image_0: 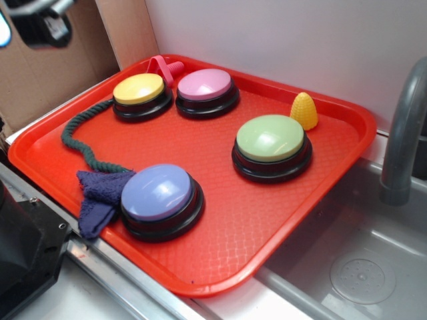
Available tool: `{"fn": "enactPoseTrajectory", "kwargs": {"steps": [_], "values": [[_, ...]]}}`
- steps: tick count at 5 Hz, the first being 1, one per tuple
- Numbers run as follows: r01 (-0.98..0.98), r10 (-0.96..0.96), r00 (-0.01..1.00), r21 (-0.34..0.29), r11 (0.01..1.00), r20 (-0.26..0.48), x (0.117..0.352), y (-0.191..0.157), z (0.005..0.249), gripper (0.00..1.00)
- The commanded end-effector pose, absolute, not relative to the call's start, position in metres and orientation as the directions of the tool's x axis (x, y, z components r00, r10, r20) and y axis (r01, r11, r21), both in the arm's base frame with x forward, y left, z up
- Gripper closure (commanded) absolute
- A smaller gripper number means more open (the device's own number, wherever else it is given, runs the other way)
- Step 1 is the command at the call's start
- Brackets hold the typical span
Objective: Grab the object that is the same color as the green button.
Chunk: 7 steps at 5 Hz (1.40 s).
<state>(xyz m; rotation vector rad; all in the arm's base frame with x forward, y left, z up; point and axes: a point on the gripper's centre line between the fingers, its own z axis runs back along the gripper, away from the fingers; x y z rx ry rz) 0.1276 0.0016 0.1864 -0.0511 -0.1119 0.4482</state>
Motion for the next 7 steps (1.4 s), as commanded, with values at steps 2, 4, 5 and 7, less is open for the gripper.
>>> {"fn": "enactPoseTrajectory", "kwargs": {"steps": [2, 4, 5, 7], "values": [[-0.841, 0.843, 0.513, -0.099, 0.531, 0.16, 0.145, 0.05, 0.092, 0.0], [-0.902, 0.886, 0.406, -0.054, 0.428, 0.223, 0.159, 0.079, 0.047, 0.0], [-0.911, 0.896, 0.389, -0.054, 0.409, 0.216, 0.165, 0.091, 0.031, 0.0], [-0.918, 0.916, 0.357, -0.111, 0.38, 0.186, 0.169, 0.108, 0.016, 0.0]]}}
